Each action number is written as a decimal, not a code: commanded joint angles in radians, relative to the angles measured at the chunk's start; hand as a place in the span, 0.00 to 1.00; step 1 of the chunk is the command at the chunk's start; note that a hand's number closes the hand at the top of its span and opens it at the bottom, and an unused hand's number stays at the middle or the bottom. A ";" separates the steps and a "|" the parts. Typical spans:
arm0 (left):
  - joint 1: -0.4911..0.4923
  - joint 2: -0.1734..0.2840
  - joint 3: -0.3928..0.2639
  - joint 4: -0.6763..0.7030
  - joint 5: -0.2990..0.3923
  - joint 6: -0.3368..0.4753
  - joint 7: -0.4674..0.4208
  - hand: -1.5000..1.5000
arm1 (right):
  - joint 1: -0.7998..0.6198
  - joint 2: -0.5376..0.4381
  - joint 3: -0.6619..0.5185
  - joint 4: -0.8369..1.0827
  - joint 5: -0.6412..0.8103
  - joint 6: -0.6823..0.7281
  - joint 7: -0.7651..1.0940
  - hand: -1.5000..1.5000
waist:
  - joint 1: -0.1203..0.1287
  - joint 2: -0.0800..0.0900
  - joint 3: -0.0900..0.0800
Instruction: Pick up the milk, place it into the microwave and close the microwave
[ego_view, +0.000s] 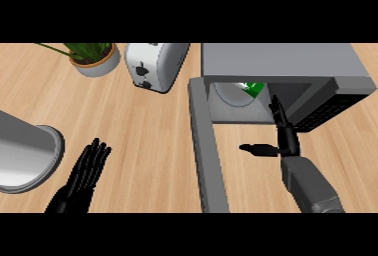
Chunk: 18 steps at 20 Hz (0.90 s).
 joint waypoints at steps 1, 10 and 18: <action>0.015 -0.001 -0.010 -0.033 0.037 -0.026 0.027 0.00 | 0.044 -0.014 -0.040 -0.030 -0.069 0.175 -0.030 0.00 | -0.009 0.000 0.001; -0.013 0.038 -0.095 0.012 -0.071 -0.059 0.089 1.00 | 0.275 -0.009 0.019 -0.272 -0.109 0.358 -0.043 0.00 | -0.036 -0.009 -0.002; -0.164 0.061 -0.176 0.169 -0.265 -0.072 0.079 1.00 | 0.465 -0.001 0.077 -0.583 -0.161 0.395 0.049 0.00 | -0.047 -0.007 -0.002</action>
